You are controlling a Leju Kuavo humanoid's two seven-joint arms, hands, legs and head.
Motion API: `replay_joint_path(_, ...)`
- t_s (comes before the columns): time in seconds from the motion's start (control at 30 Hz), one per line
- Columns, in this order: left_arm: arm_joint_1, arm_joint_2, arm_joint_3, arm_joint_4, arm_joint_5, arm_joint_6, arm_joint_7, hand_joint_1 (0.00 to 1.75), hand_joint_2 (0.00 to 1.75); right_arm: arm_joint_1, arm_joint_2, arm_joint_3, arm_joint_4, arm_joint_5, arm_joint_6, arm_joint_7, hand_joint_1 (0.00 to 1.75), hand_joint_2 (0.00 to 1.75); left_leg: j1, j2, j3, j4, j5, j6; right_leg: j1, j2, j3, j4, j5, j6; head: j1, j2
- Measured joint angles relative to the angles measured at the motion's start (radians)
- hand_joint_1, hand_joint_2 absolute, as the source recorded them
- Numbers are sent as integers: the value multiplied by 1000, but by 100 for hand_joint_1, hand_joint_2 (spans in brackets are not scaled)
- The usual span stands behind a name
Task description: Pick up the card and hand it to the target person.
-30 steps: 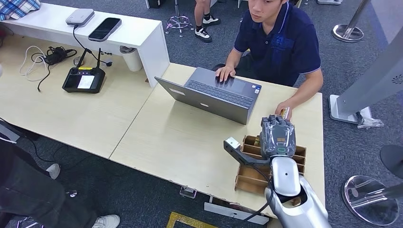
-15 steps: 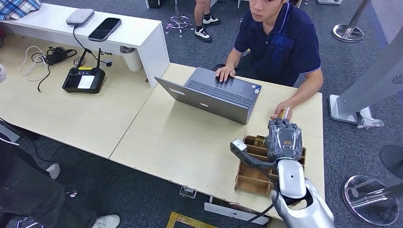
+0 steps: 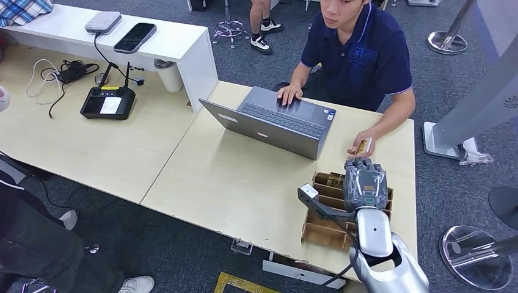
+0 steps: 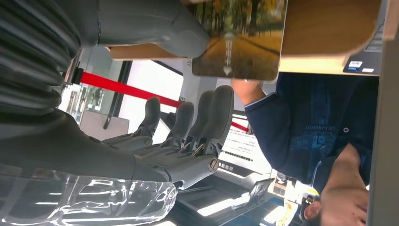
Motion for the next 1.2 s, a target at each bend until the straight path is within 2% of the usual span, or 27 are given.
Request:
replay_joint_path(0.27, 0, 0, 0, 0, 1, 0, 0, 0, 0, 14, 0, -10, 2, 1, 0, 0, 106, 175, 0, 0, 0, 0, 0, 0, 0, 0, 0, 0, 0, 0, 0, 0)
replay_joint_path(0.43, 0, 0, 0, 0, 2, 0, 0, 0, 0, 21, 0, -10, -2, 1, -4, -1, 131, 175, 0, 0, 0, 0, 0, 0, 0, 0, 0, 0, 0, 0, 0, 0)
replay_joint_path(0.73, 0, 2, 0, 0, 2, -4, 0, 0, 0, 33, 0, -10, -35, 1, -16, -1, 158, 175, 0, 0, 0, 0, 0, 0, 0, 0, 0, 0, 0, 0, 0, 0)
replay_joint_path(1.2, -1, 2, 0, 0, 2, -3, -2, 0, 0, 46, -5, -40, -147, 1, -70, 8, 151, 175, 0, 0, 0, 0, 0, 0, 0, 0, 0, 0, 0, 0, 0, 0)
